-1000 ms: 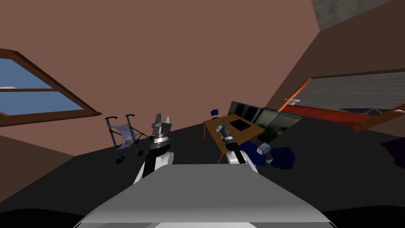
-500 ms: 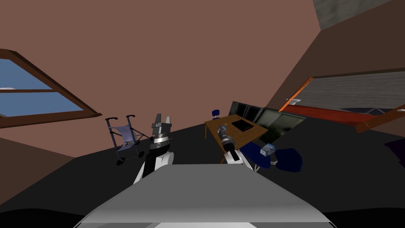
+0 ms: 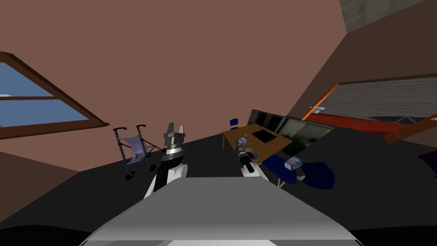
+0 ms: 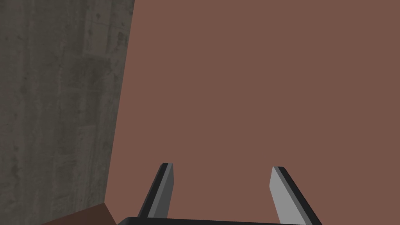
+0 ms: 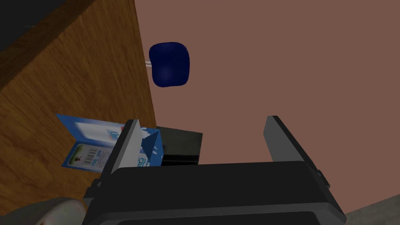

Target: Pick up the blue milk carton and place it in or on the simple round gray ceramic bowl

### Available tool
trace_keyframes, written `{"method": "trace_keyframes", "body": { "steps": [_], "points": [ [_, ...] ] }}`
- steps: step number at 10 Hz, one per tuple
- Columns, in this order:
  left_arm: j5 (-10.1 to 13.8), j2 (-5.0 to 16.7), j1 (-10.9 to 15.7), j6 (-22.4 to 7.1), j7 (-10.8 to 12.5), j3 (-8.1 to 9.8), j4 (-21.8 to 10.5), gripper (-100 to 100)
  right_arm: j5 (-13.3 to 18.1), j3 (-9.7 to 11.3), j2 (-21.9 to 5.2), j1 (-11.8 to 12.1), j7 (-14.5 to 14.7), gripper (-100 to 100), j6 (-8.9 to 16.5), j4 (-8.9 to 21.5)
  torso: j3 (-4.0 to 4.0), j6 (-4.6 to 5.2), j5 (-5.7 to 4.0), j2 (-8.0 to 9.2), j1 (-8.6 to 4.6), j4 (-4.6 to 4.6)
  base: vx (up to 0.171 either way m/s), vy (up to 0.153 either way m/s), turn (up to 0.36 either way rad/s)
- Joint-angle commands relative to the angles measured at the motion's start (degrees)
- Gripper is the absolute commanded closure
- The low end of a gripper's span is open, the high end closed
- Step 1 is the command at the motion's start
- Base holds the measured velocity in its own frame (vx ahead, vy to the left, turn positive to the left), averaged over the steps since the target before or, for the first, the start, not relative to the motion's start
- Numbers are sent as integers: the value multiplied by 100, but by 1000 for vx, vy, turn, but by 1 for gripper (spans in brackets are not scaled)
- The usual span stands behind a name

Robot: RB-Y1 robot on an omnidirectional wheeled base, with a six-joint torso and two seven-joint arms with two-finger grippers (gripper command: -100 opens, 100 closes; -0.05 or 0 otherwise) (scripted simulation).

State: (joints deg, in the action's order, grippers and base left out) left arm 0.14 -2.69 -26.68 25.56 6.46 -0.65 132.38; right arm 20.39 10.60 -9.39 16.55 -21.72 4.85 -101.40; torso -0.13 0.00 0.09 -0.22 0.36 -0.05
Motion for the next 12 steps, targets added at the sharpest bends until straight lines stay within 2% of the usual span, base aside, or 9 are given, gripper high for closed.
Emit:
{"method": "trace_keyframes", "body": {
  "steps": [1, 2, 4, 5, 6, 8, 9, 11, 12],
  "points": [
    [0, 0, 0, 0, 0, 0, 0, 0, 223, 44, 15, -80, -100, -100, 286, 286, 0, 0, 0, 0, 0, 0, 49, 94, -10],
    [0, 0, 0, 0, 0, 0, 0, 0, 223, 44, 15, -80, -100, -100, 406, 328, 0, 0, 1, 2, -2, 0, 20, 41, 0],
    [0, 0, 0, 0, 0, 0, 0, 0, 550, 116, -21, -170, -302, -100, 787, 727, 3, 0, -2, 5, -8, 1, 49, 78, -5],
    [0, 0, 0, 0, 0, 0, 0, 0, 550, 116, -21, -170, -302, -100, 817, 727, 1, 1, -1, 3, -10, 0, 27, 35, -1],
    [0, 1, 0, 0, 0, 0, 0, 0, 865, 186, -55, -260, -506, -100, 1016, 1057, 5, 1, -3, 10, -23, 2, 35, 72, -3],
    [0, 0, 0, 0, 0, 0, 0, 0, 887, 186, -55, -260, -506, -100, 1234, 1133, 2, 1, -1, 4, -10, 1, 44, 61, -6],
    [0, 0, 0, 0, 0, 0, 0, 0, 1201, 256, -86, -349, -711, -100, 1436, 1410, 4, 1, -2, 8, -21, 2, 67, 73, -2],
    [0, 0, 0, 0, 0, 0, 0, 0, 1234, 256, -86, -349, -711, -100, 1653, 1544, -3, 0, -1, -4, -14, -1, 50, 51, -5],
    [0, 1, 0, 0, 0, 1, 0, 0, 1493, 323, -114, -439, -917, -100, 1875, 1783, 3, 1, -3, 7, -25, 1, 50, 68, -3]
  ]
}}
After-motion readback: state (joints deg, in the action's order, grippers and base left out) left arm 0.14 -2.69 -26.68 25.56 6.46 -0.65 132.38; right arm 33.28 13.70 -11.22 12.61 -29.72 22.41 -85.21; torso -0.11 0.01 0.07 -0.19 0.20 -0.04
